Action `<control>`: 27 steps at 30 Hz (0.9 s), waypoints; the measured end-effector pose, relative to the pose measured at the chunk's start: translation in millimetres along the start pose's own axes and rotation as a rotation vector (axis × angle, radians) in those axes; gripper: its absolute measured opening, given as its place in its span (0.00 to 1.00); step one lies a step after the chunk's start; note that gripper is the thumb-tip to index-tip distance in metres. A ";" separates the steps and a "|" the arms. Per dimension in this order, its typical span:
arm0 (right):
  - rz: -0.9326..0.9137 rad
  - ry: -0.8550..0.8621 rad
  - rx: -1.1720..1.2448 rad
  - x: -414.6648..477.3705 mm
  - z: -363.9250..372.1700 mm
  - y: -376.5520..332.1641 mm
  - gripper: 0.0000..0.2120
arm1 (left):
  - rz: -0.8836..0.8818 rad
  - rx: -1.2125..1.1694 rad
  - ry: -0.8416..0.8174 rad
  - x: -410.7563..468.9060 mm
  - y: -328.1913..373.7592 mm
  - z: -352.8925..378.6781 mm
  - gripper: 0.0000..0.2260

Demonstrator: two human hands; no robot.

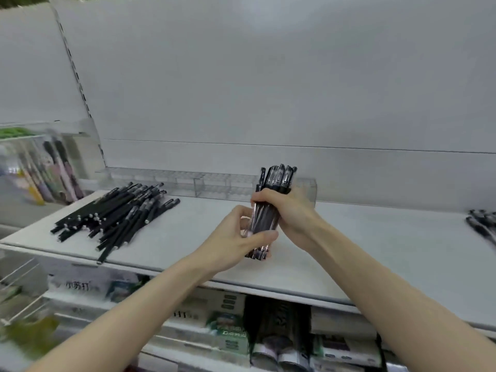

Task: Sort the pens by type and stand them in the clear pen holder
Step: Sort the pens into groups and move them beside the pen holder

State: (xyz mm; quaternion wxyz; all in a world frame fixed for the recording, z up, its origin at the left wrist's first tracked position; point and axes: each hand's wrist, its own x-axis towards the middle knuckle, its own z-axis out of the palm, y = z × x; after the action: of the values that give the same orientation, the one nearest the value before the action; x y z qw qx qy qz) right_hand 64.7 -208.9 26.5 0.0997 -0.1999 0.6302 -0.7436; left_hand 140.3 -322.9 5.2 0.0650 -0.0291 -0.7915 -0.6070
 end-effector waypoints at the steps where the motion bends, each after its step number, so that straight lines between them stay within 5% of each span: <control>1: 0.031 0.003 0.005 8.4 6.5 3.5 0.06 | 0.008 0.061 0.016 4.3 -5.2 -9.6 0.17; 7: 0.156 -0.014 -0.071 54.3 39.7 25.8 0.06 | 0.073 0.437 0.059 30.2 -29.7 -55.5 0.17; 13: 0.234 -0.025 -0.215 80.8 50.3 44.5 0.06 | 0.085 0.535 0.050 44.0 -38.5 -81.7 0.17; 19: 0.140 0.024 -0.603 81.0 55.8 48.2 0.21 | 0.113 0.674 -0.031 56.2 -47.1 -101.3 0.24; 24: 0.198 0.111 -0.862 83.9 55.7 58.1 0.24 | 0.091 0.810 -0.142 60.1 -51.2 -117.4 0.26; 27: 0.199 0.191 -0.944 80.7 58.8 60.6 0.17 | 0.127 0.852 -0.181 64.3 -54.0 -123.0 0.30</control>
State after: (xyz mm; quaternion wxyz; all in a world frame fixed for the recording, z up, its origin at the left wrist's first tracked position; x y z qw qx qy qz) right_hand 10.6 -305.2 -11.5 0.0103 -0.0930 0.9206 -0.3790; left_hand 78.3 -457.8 -6.3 0.0388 -0.1010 -0.9703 -0.2163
